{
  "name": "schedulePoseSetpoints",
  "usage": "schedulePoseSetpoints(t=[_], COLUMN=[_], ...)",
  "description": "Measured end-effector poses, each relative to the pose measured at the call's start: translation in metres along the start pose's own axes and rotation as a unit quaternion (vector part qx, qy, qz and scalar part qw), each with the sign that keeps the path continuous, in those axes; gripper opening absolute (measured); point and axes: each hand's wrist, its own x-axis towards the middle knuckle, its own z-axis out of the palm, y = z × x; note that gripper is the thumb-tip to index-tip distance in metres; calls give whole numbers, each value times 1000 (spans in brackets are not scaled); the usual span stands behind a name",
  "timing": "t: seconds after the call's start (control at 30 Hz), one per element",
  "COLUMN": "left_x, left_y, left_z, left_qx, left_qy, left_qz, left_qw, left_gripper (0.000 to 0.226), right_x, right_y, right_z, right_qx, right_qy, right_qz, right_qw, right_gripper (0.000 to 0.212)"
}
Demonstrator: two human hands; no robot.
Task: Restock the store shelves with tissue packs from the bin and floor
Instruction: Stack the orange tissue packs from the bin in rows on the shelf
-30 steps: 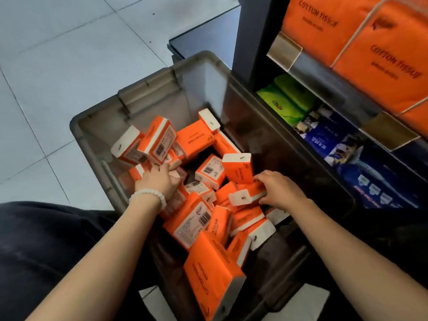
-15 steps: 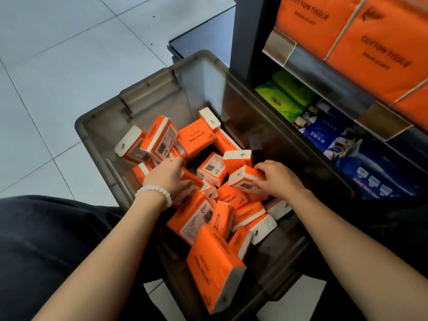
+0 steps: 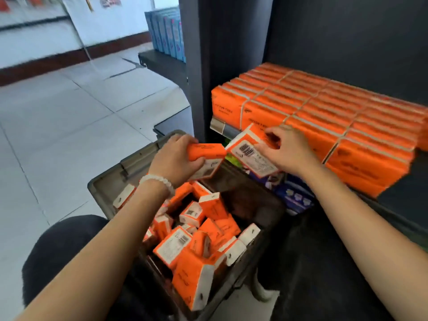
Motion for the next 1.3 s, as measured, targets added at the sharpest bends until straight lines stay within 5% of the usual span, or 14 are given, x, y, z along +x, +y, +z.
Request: schedulePoseSetpoints(t=[0.23, 0.6, 0.8, 1.07, 1.3], left_x=[59, 146, 161, 148, 169], left_y=[123, 199, 189, 175, 191], left_z=[-46, 13, 54, 61, 53], left_qx=[-27, 44, 16, -31, 25], left_qy=[87, 127, 64, -30, -172], left_qz=[134, 223, 220, 190, 78], left_qw=[987, 966, 973, 981, 982], left_gripper=[42, 38, 39, 29, 76], right_x=[-3, 12, 14, -13, -23], right_y=[10, 100, 128, 143, 159], right_z=[-155, -209, -186, -177, -180], right_qx=[-43, -190, -224, -94, -41], right_qy=[156, 129, 79, 17, -20], right_qz=[24, 77, 86, 139, 232], right_qw=[987, 970, 967, 986, 972], right_gripper=[42, 43, 46, 56, 88])
